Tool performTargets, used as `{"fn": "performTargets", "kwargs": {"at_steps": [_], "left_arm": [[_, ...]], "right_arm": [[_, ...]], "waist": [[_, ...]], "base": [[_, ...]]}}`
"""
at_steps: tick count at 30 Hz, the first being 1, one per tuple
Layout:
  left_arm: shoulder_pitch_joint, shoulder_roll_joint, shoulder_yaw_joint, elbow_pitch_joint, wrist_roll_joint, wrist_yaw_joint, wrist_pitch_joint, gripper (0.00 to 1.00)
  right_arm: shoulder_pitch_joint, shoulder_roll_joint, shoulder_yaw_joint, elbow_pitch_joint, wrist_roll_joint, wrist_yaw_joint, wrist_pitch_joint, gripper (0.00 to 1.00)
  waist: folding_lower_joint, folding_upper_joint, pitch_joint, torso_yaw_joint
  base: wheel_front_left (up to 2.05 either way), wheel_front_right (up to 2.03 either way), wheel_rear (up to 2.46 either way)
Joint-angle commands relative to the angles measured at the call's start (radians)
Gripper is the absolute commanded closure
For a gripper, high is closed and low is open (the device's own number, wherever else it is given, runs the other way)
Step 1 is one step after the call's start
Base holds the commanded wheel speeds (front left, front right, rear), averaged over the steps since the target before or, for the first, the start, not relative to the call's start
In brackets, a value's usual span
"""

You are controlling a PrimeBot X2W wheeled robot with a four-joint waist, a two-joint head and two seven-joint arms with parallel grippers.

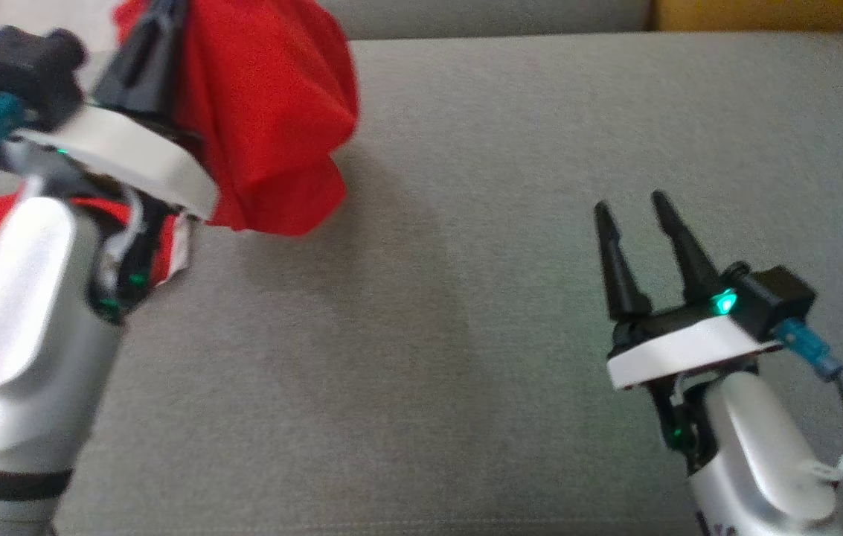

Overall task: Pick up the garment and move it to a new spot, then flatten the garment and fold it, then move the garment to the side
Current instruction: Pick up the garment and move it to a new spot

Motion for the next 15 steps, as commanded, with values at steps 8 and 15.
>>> {"fn": "performTargets", "kwargs": {"at_steps": [8,15], "left_arm": [[-0.092,-0.115,-0.057,0.062,0.017,-0.005,-0.02,1.0],[-0.135,-0.233,-0.13,0.187,0.023,-0.044,-0.082,0.0]], "right_arm": [[-0.071,0.005,-0.073,-0.063,-0.028,0.004,-0.015,0.0],[-0.068,0.005,-0.1,-0.077,-0.019,0.004,-0.022,0.0]], "waist": [[0.0,-0.0001,0.084,-0.153],[0.0,-0.0001,0.116,-0.212]], "base": [[0.0,0.0,0.0],[0.0,0.0,0.0]]}}
